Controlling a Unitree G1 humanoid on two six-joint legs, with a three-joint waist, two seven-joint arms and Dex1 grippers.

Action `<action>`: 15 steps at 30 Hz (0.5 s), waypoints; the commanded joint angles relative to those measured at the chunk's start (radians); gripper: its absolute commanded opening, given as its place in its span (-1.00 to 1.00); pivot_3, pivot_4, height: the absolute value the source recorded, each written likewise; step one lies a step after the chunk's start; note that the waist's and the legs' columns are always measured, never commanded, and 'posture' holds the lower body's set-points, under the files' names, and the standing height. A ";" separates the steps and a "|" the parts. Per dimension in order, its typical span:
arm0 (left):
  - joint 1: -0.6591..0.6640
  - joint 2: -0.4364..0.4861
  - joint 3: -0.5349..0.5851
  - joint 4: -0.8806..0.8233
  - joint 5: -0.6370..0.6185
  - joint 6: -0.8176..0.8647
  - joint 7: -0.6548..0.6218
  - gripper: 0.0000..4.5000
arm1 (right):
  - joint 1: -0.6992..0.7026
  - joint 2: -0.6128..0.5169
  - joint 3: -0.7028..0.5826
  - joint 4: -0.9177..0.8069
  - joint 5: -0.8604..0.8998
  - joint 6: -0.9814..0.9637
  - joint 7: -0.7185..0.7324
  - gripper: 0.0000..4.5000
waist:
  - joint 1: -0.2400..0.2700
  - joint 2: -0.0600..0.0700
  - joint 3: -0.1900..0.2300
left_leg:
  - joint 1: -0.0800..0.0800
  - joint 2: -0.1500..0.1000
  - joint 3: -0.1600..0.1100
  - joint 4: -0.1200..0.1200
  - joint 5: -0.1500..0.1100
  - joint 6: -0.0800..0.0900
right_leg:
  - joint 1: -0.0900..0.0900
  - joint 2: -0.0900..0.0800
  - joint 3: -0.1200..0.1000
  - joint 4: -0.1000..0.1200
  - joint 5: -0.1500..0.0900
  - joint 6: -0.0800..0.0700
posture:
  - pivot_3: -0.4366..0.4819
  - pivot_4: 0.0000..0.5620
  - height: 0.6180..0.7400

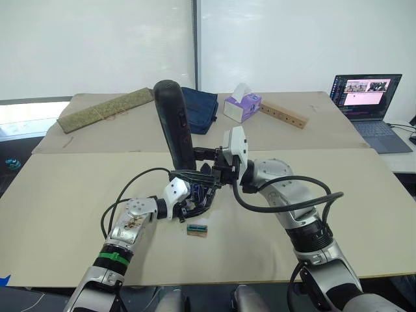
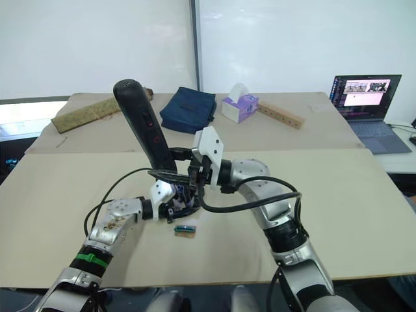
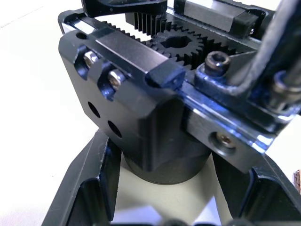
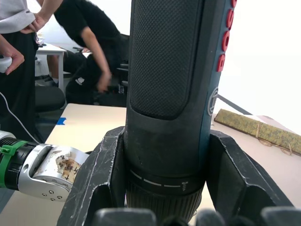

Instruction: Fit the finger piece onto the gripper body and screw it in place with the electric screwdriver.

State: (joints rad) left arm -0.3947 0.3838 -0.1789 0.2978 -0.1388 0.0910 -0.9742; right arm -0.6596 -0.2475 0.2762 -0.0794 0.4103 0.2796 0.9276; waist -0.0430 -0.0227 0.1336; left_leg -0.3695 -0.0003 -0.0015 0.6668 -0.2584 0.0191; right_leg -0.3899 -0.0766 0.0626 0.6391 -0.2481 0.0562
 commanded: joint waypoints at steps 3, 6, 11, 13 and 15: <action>0.017 0.004 -0.013 0.026 0.004 0.002 -0.014 0.02 | 0.061 -0.040 0.055 0.058 -0.059 0.067 0.006 -0.13 | 0.000 0.000 0.000 | 0.000 0.000 0.000 0.000 0.000 0.000 | 0.000 0.000 0.000 0.000 0.000 0.000 | -0.05 -0.47 1.00; 0.019 0.002 -0.013 0.030 0.005 -0.001 -0.014 0.02 | 0.062 -0.036 0.049 0.056 -0.061 0.056 -0.001 -0.13 | 0.000 0.000 0.000 | 0.000 0.000 0.000 0.000 0.000 0.000 | 0.000 0.000 0.000 -0.001 0.000 0.000 | -0.05 -0.47 1.00; 0.024 0.001 -0.015 0.034 0.005 -0.008 -0.014 0.02 | 0.046 -0.030 0.033 0.050 -0.049 0.040 -0.002 -0.13 | 0.000 0.000 0.000 | 0.000 0.001 0.000 -0.001 0.000 0.000 | 0.000 -0.001 0.000 -0.001 0.000 0.000 | -0.05 -0.47 1.00; 0.023 0.001 -0.014 0.038 0.005 -0.010 -0.013 0.02 | 0.028 -0.026 0.017 0.037 -0.030 0.041 0.004 -0.13 | 0.000 0.000 0.000 | 0.000 0.001 0.000 -0.002 0.000 0.000 | 0.000 -0.001 0.000 -0.002 0.000 0.000 | -0.05 -0.47 1.00; 0.022 0.001 -0.012 0.044 0.006 -0.014 -0.011 0.02 | 0.000 -0.015 -0.016 0.009 0.011 0.049 0.006 -0.13 | 0.000 0.000 0.000 | 0.000 0.001 0.000 -0.002 0.000 0.000 | 0.000 -0.001 0.000 -0.003 0.000 0.000 | -0.05 -0.47 1.00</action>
State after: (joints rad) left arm -0.3929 0.3810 -0.1792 0.3158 -0.1408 0.0657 -0.9748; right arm -0.6603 -0.2508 0.2680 -0.0933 0.4187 0.2884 0.9305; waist -0.0426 -0.0228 0.1333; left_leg -0.3696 0.0010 -0.0016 0.6647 -0.2584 0.0190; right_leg -0.3895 -0.0774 0.0626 0.6358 -0.2482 0.0558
